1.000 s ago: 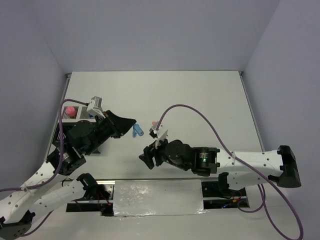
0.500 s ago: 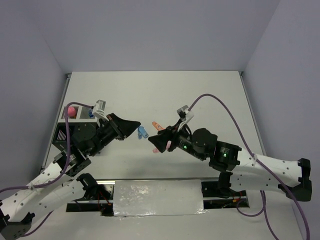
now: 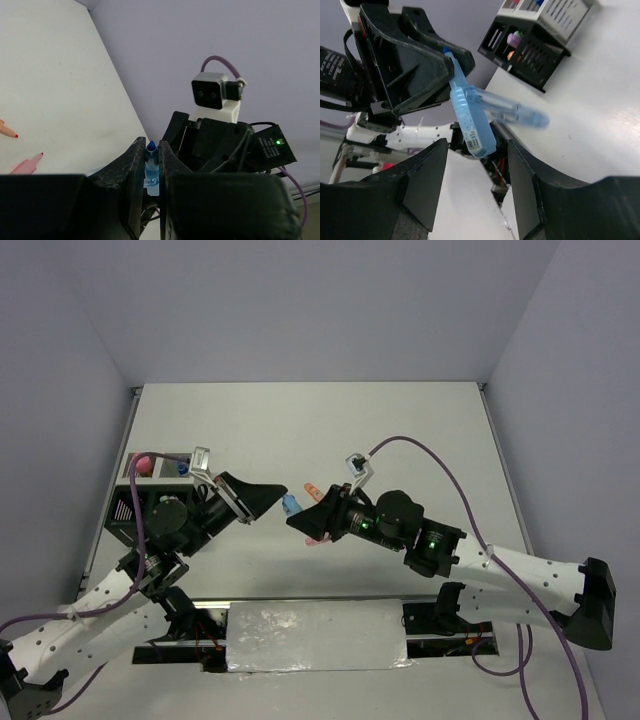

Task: Sort the stationery into containers
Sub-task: Close the pen cap on the pen.

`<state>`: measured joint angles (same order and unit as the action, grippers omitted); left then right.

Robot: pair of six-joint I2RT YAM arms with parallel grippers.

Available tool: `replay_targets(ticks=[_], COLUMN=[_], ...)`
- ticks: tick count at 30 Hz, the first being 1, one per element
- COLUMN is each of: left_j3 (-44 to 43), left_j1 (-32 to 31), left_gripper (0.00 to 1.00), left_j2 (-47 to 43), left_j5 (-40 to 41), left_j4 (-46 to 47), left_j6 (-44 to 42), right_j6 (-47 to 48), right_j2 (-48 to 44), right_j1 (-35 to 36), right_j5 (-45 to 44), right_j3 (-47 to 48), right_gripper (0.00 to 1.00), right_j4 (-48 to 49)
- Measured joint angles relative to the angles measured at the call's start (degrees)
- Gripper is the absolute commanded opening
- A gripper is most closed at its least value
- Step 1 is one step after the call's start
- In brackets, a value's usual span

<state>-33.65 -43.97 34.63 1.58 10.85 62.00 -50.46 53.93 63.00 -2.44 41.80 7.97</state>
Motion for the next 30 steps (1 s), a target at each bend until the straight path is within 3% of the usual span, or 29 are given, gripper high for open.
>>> replay_targets(ticks=[11,14,15,19,23,26,27,29,30], left_j3=[2.0,2.2,2.2,2.2,2.0,0.9,0.4,-0.9,-1.4], left_j1=[0.0,0.0,0.0,0.3,0.3,0.3,0.3,0.2,0.2], left_gripper=[0.0,0.0,0.0,0.0,0.03,0.41,0.74,0.98,0.99], left_j2=[0.3,0.6,0.9,1.8,2.0,2.4,2.6,2.9,2.9], left_j5=[-1.7,-2.3,-2.3,-2.4,-2.3,-1.7,-1.4,-0.1,0.8], left_j4=[4.6,5.3,5.6,6.1,5.3,3.6,2.7,0.2,-1.3], left_j6=[1.4,1.5,1.5,2.8,2.7,2.4,1.7,0.6,0.5], right_j6=[-3.3,-3.4,-3.5,-3.2,-3.6,-3.5,-3.5,-3.4,-3.2], right_j2=[0.8,0.7,0.7,0.8,1.0,1.0,1.0,0.9,0.8], right_j1=[-2.9,-4.7,-5.1,-5.4,-5.5,-5.6,-5.6,-5.6,-5.7], right_j5=[4.7,4.9,5.5,8.1,8.7,8.7,8.6,8.1,7.5], right_j3=[-1.2,-1.2,-1.2,-1.2,-1.2,-1.2,-1.2,-1.2,-1.2], right_gripper=[0.49,0.38,0.27,0.05,0.02,0.0,0.0,0.0,0.0], right_j4=[5.4,5.5,5.8,6.7,6.7,6.6,6.6,6.1,5.4])
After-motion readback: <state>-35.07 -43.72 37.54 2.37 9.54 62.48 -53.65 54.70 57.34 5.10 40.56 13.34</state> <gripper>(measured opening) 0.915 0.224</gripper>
